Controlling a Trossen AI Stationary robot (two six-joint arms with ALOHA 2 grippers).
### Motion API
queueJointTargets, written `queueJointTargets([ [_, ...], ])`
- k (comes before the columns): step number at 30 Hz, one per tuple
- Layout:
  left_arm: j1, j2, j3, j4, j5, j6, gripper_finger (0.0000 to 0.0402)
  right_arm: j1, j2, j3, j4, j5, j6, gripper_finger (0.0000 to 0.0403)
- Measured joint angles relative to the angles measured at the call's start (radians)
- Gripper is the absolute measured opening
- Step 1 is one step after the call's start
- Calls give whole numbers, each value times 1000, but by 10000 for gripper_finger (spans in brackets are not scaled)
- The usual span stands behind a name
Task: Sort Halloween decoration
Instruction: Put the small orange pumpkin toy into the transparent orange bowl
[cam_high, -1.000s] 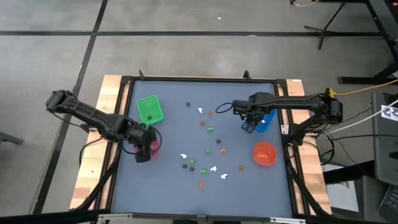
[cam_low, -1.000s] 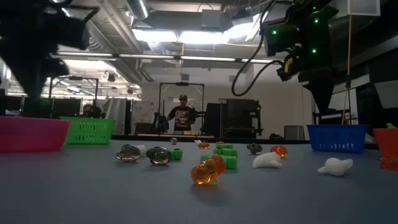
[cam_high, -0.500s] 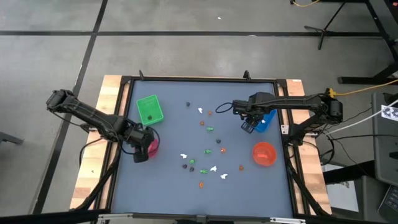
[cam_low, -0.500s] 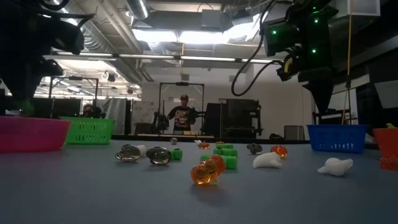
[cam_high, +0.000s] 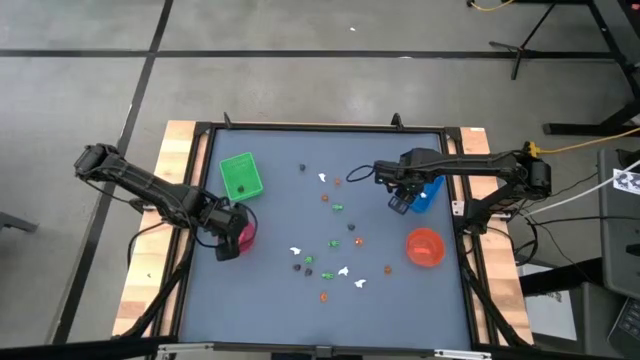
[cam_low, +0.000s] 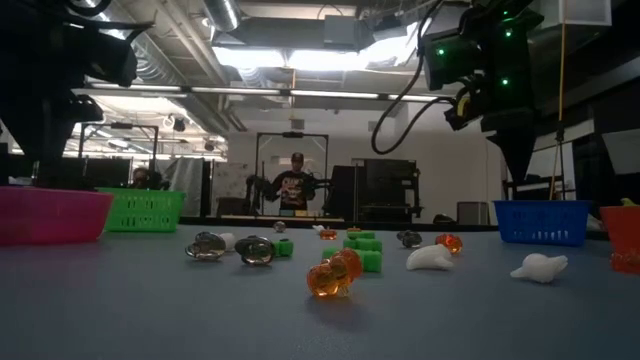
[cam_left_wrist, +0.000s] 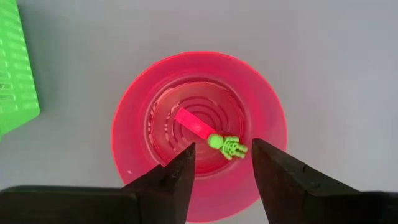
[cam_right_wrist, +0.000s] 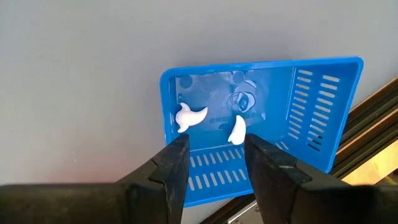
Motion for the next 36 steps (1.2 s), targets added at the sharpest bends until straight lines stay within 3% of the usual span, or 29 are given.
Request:
queueJointTargets([
  [8, 0, 0, 0, 20, -17, -19, 142, 0, 0, 157, -27, 6, -105, 154],
  [12, 0, 0, 0, 22, -67, -20, 142, 0, -1, 235, 110, 23, -183, 154],
  [22, 0, 0, 0, 25, -103, -19, 143, 0, 73, 180, 584, -15, -456, 154],
  [36, 0, 0, 0, 77, -104, -19, 142, -1, 322, 161, 866, -33, -562, 154],
])
